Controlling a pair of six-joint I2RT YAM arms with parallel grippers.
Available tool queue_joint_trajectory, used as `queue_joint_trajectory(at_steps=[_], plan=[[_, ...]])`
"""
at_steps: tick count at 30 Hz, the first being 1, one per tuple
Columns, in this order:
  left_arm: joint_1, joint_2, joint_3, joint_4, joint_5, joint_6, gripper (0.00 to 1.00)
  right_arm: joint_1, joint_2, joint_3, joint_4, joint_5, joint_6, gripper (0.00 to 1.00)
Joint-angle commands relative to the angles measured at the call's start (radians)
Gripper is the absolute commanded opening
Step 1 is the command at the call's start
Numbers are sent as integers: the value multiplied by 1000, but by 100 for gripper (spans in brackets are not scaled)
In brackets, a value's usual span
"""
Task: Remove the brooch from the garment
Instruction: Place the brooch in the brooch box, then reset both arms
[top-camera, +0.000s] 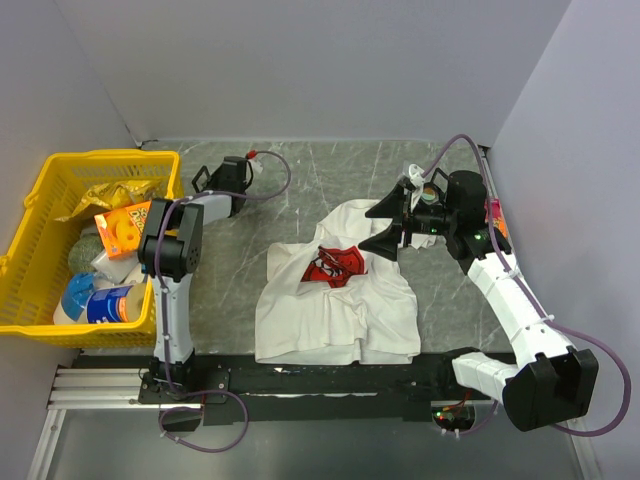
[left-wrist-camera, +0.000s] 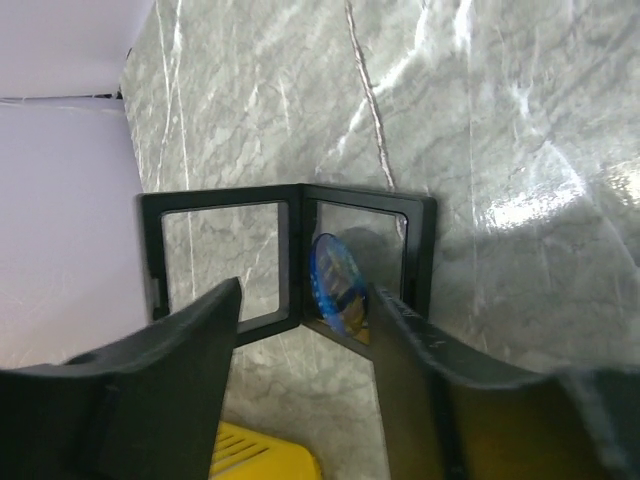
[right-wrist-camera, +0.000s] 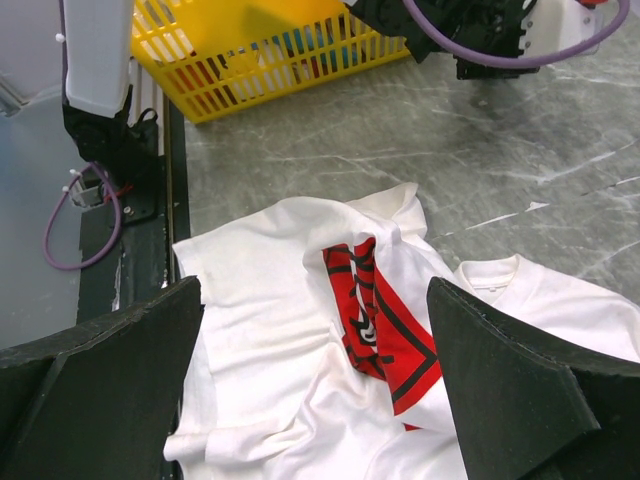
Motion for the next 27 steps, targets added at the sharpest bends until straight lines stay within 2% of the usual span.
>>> queue_joint_trajectory(at_steps=[1, 10, 14, 17, 19, 27], plan=[[-3, -79, 15, -41, 37, -52, 61, -10, -5, -3, 35, -10, 5, 100], [-3, -111, 23, -90, 68, -91, 66, -9, -15, -6, 36, -10, 2, 100], [-4, -161, 23, -129, 127, -129, 71, -9, -17, -5, 35, -9, -3, 100], [-7, -220, 21, -192, 195, -169, 78, -9, -14, -6, 30, -2, -12, 100], [-14, -278, 20, -239, 238, -205, 96, -9, -9, 1, 19, 10, -26, 100], [-66, -522, 3, -362, 464, -302, 96, -10, -31, 6, -10, 62, -75, 100]])
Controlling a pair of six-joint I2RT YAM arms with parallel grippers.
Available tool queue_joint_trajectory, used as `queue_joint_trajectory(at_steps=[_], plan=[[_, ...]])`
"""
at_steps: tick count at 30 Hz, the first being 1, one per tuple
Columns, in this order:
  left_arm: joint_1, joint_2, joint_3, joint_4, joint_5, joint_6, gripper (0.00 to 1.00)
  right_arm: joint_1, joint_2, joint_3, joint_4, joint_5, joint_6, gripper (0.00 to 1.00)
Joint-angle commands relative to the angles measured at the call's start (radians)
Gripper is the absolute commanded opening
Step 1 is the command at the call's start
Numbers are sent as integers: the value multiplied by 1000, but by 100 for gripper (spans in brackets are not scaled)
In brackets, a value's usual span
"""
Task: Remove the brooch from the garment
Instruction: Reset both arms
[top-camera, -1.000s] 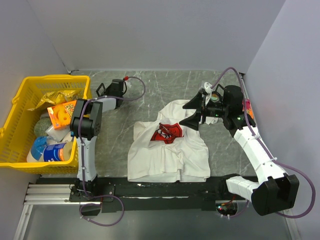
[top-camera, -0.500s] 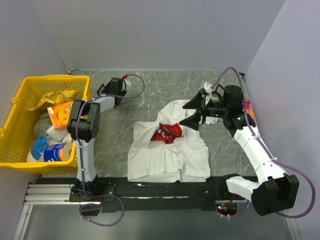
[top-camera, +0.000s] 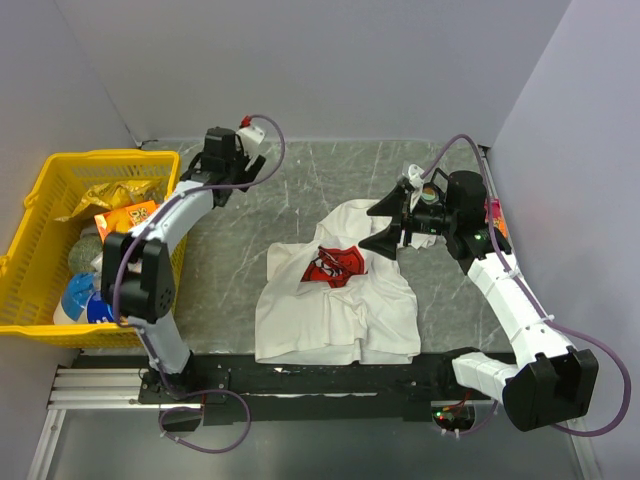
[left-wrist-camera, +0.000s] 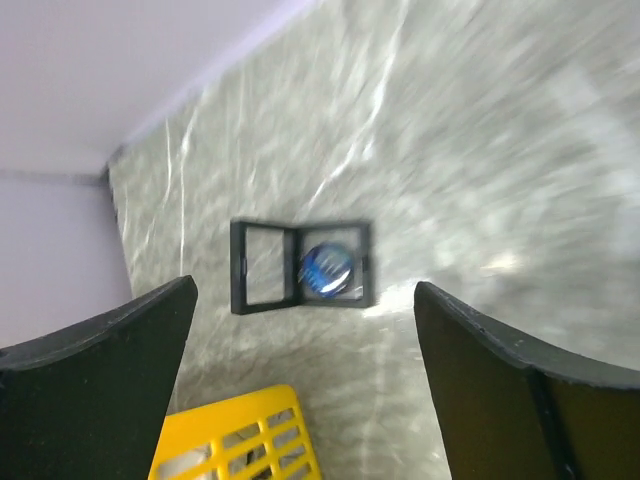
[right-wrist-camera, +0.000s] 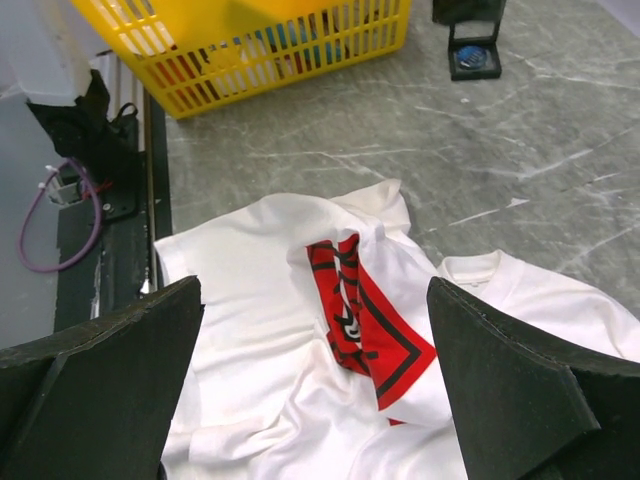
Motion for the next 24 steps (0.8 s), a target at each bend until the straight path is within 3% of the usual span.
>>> queue_joint_trajectory(at_steps=[1, 3, 4, 5, 7, 11, 18, 24], plan=[[-35, -211, 16, -98, 279, -91, 96, -12, -38, 4, -2, 46, -48, 100], [-38, -276, 30, -168, 429, -115, 96, -16, -60, 6, -19, 62, -70, 100], [-39, -335, 47, -184, 576, -122, 96, -19, -61, 29, -41, 75, -82, 100], [-39, -343, 91, -301, 656, -117, 96, -23, -64, 44, -67, 85, -102, 100], [-36, -354, 172, -356, 794, -152, 96, -29, -75, 90, -152, 100, -140, 100], [-35, -373, 260, -442, 936, -189, 96, -41, -121, 150, -236, 212, -197, 100], [-32, -379, 375, -497, 1013, -208, 96, -88, -192, 204, -222, 376, -90, 100], [-32, -380, 397, -477, 1031, -238, 96, -104, -196, 219, -205, 415, -64, 100]])
